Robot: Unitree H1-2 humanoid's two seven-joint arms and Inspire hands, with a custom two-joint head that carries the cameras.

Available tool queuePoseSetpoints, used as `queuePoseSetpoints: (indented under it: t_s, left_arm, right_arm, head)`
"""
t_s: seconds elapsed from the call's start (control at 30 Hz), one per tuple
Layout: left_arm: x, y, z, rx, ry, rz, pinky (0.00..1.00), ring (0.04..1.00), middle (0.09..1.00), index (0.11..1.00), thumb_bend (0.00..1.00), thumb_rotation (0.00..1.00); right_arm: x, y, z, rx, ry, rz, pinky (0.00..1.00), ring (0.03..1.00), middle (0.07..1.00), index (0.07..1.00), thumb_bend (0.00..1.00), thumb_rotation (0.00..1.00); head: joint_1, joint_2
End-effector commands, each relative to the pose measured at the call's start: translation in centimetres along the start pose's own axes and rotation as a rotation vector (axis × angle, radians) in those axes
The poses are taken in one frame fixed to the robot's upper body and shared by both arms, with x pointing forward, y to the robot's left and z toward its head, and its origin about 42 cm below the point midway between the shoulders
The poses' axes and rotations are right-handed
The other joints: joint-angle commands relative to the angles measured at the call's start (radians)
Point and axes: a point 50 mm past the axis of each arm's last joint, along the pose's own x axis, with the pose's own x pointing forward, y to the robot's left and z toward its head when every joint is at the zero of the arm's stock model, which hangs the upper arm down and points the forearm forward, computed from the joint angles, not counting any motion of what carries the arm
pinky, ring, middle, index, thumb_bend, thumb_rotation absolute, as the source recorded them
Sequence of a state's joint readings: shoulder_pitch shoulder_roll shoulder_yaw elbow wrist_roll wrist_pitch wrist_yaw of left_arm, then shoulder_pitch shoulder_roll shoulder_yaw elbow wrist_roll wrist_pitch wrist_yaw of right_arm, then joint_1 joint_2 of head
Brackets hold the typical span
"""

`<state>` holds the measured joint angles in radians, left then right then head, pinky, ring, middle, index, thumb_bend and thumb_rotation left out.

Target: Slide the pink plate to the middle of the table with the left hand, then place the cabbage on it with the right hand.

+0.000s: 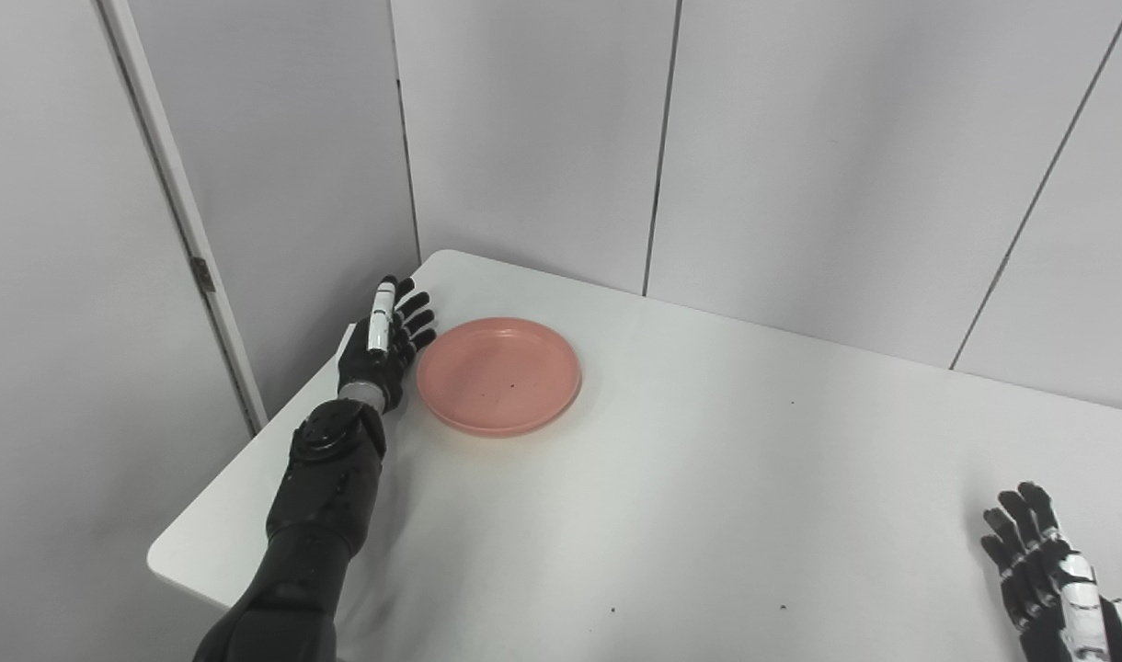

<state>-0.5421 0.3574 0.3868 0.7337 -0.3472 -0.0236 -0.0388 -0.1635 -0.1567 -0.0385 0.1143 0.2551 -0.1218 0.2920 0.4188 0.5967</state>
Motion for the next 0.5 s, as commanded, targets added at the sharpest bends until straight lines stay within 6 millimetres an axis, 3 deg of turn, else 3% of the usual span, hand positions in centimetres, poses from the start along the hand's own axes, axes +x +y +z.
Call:
queuePoseSetpoints:
  t_s: [0.0,0.47]
  left_arm:
    - [0.4,-1.0,0.5,-0.002,-0.033,-0.035,0.87,0.876,0.869,0.857,0.41,1.00]
    - [-2.8,-4.7,-3.3,-0.127,0.019,-0.102,0.88,0.873,0.865,0.855,0.38,1.00]
  right_arm:
    - [-1.4,0.3,-1.5,0.028,0.058,-0.029,0.99,0.969,0.975,0.982,0.41,1.00]
    - [-1.3,0.3,-1.2,0.026,0.047,-0.023,1.00,0.971,0.980,0.983,0.42,1.00]
  head:
    - [-0.002,0.002]
    - [-0.015,0.012]
